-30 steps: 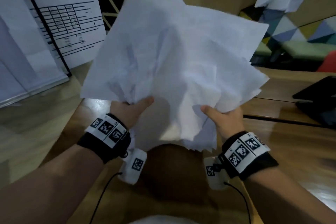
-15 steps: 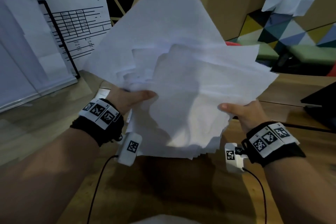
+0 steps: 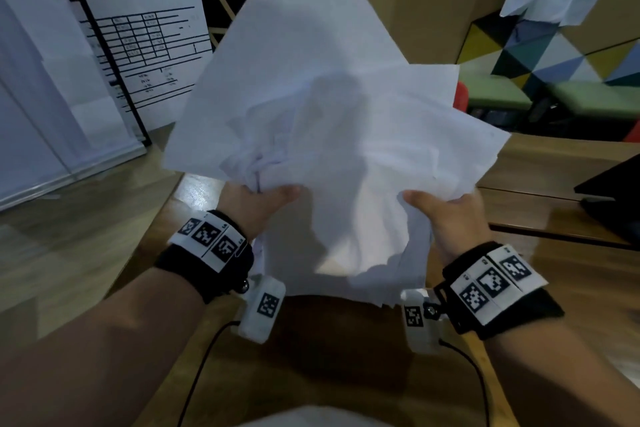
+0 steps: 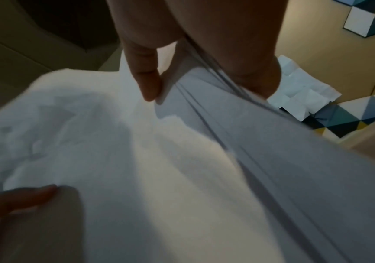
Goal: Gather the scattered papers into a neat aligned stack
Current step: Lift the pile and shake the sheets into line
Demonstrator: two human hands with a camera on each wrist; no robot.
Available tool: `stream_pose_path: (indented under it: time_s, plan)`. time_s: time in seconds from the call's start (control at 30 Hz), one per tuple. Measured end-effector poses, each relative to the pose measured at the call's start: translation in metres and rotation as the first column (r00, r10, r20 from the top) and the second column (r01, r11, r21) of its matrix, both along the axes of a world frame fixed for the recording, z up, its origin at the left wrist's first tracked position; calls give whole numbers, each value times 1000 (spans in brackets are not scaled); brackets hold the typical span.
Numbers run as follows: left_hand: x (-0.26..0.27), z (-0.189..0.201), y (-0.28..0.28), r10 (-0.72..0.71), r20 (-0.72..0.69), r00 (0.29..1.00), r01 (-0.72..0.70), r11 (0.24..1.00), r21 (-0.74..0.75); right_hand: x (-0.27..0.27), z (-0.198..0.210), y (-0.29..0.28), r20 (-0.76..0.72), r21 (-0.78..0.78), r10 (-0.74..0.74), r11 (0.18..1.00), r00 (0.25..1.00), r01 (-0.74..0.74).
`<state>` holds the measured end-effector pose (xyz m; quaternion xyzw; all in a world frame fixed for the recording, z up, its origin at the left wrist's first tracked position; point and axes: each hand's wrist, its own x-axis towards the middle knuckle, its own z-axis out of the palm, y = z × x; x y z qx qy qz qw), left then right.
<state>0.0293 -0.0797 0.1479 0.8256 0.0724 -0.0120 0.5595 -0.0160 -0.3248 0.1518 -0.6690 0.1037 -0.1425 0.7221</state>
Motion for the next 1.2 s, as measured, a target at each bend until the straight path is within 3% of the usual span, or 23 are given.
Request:
stream_pose_path:
  time_s: [0.23,0.47,0.57,0.63,0.67,0.77,0.9,1.0,1.1,1.2]
  plan:
    - [9,-4,-1,129,-6,992,-129,985,-114,1,-8,-18,-38,-39,-2,999,999,1]
    - [18,-3,2,200,2,980,-197,967,-165,-7,-51,-32,-261,-211,-42,977,964,-14]
    - [17,-3,3,190,24,981,-183,965,-187,-11,-65,-40,-498,-294,77,922,864,-252]
    - [16,-4,4,153,32,988,-144,970,-194,-14,-61,-46,-672,-378,90,812,735,-445]
    - [16,-4,5,139,37,990,-129,969,-211,-14,-55,-49,-696,-430,51,769,716,-473]
    - [19,-8,7,132,3,991,-127,962,-241,-11,-38,-60,-522,-586,-20,735,853,-341]
    - [17,-2,4,93,23,995,-84,962,-260,-1,-25,-63,-314,-550,-18,819,949,-166]
    - [16,0,1,32,95,995,-7,967,-256,8,-24,-58,-212,-601,-64,795,975,-78]
    - [16,-2,2,74,77,994,-51,963,-265,15,-29,-55,-146,-607,-157,794,977,37]
    - [16,-2,4,60,78,995,-38,966,-257,15,-26,-58,-52,-473,-233,862,971,182]
